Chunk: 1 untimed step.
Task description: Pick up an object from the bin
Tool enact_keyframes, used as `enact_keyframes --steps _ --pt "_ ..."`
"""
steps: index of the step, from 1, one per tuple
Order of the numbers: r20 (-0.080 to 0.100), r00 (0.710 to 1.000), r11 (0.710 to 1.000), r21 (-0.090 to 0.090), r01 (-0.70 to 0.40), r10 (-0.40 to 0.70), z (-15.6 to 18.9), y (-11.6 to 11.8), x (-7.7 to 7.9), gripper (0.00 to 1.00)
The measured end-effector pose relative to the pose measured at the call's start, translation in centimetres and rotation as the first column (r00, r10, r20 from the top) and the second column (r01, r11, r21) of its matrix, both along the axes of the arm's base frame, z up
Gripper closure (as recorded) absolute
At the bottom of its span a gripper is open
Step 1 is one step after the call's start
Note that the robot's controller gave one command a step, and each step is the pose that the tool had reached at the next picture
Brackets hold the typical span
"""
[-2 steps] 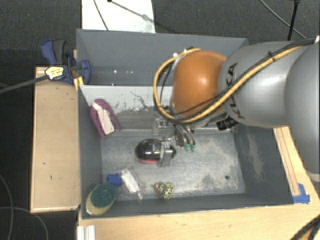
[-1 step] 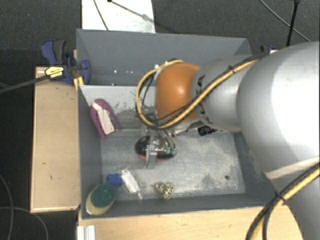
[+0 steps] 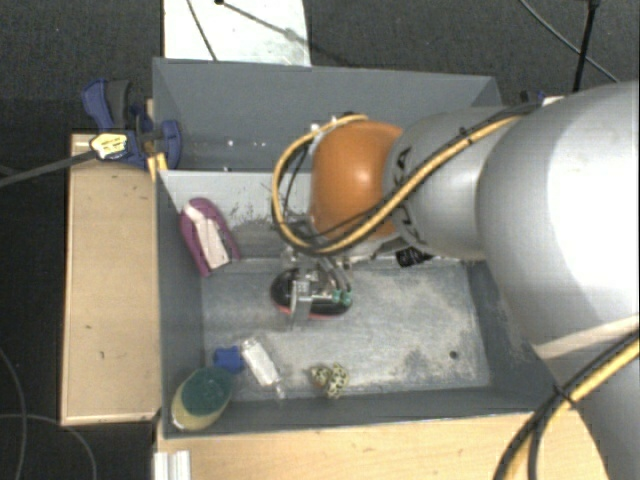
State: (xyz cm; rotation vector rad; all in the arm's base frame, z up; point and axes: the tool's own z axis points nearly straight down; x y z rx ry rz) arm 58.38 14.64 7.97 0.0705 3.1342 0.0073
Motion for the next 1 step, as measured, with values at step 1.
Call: enact_keyframes --steps 1 --pt "0.002 1.0 1.0 -0.001 0.025 -0.025 18.1 1.68 -3.62 1.0"
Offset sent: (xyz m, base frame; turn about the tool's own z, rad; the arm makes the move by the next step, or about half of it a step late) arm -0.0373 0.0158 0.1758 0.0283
